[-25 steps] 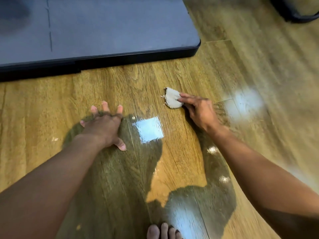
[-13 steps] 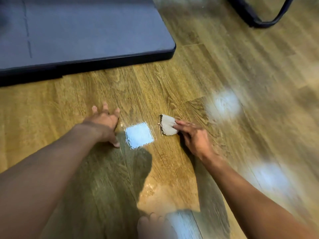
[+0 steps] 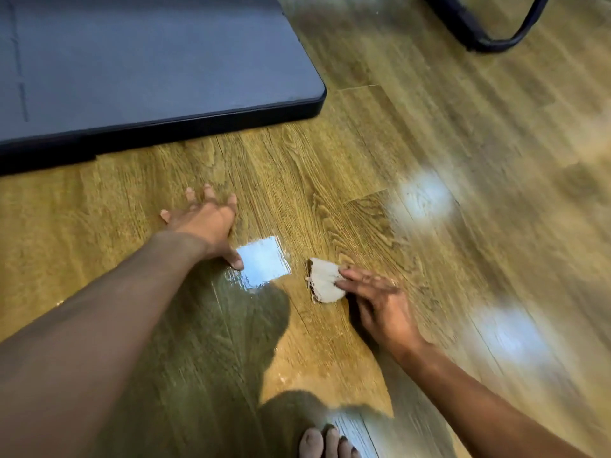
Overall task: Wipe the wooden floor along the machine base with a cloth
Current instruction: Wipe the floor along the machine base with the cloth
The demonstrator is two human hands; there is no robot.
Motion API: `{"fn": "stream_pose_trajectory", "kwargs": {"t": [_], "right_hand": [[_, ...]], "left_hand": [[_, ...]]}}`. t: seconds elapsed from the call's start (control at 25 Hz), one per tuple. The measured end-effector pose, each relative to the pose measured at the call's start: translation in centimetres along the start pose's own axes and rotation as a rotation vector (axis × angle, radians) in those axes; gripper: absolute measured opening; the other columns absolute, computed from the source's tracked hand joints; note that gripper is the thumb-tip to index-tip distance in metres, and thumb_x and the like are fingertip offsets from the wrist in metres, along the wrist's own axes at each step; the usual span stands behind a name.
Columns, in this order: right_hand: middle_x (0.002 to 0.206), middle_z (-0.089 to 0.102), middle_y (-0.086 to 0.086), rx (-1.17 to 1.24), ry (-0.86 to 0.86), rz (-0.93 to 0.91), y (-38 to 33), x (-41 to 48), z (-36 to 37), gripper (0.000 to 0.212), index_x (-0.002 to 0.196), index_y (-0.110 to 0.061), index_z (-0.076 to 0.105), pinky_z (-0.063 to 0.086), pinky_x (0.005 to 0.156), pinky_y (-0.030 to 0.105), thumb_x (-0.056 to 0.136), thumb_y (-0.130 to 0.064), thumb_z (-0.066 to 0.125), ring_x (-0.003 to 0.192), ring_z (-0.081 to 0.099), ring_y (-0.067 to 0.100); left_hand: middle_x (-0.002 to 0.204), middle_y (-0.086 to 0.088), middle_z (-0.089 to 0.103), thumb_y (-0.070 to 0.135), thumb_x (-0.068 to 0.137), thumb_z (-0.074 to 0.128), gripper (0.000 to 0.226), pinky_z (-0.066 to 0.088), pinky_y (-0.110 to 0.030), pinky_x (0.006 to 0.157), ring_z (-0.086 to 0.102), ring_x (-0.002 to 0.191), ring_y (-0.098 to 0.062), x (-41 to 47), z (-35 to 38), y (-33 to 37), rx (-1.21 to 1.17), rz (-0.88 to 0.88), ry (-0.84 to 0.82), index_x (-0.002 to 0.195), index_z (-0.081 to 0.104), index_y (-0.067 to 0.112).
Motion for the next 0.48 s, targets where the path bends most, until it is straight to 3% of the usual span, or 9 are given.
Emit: {"fn": "stream_pose_trajectory", "kwargs": {"t": [0.12,0.2,0.36,0.48], "right_hand": [[0.121,0.064,-0.004,0.028,0.009,-0.064,0.0,-0.8,-0.1,0.046,0.106,-0.014,0.072,0.048,0.097,0.035,0.069,0.014,0.071,0.116,0.058,0.015],[0.12,0.065,0.001,0.023,0.015,-0.073,1.0,5.3,-0.7,0.039,0.105,-0.012,0.072,0.049,0.097,0.036,0.074,0.011,0.07,0.112,0.062,0.019],[0.125,0.063,0.005,0.064,0.022,0.035,2.3,19.8,-0.6,0.025,0.11,-0.01,0.07,0.036,0.104,0.018,0.088,-0.002,0.061,0.114,0.06,0.017],[0.126,0.062,0.005,0.123,0.084,0.165,2.9,20.6,0.3,0.026,0.111,-0.01,0.069,0.039,0.107,0.029,0.09,0.001,0.058,0.117,0.058,0.016]], "left_hand": [[0.155,-0.014,-0.023,0.058,0.058,0.08,0.133,0.014,-0.069,0.105,-0.012,0.142,-0.041,0.2,0.5,0.0,-0.026,-0.013,-0.031,0.15,-0.011,0.027],[0.154,-0.015,-0.024,0.056,0.058,0.081,0.133,0.014,-0.07,0.104,-0.014,0.141,-0.042,0.5,0.6,0.1,-0.03,-0.016,-0.036,0.15,-0.011,0.026],[0.155,-0.016,-0.02,0.06,0.058,0.079,0.133,0.019,-0.069,0.104,-0.008,0.142,-0.043,0.5,0.6,0.1,0.001,0.002,0.002,0.15,-0.009,0.025],[0.154,-0.017,-0.021,0.061,0.059,0.078,0.132,0.018,-0.069,0.104,-0.009,0.142,-0.044,0.3,0.7,-0.1,-0.001,0.008,0.003,0.15,-0.011,0.025]]}}
Point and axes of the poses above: each hand's wrist, its own x-axis towards the middle knuckle, its own z-axis out of the palm, y = z × x, the point moved 5 cm from there along x, towards the middle knuckle
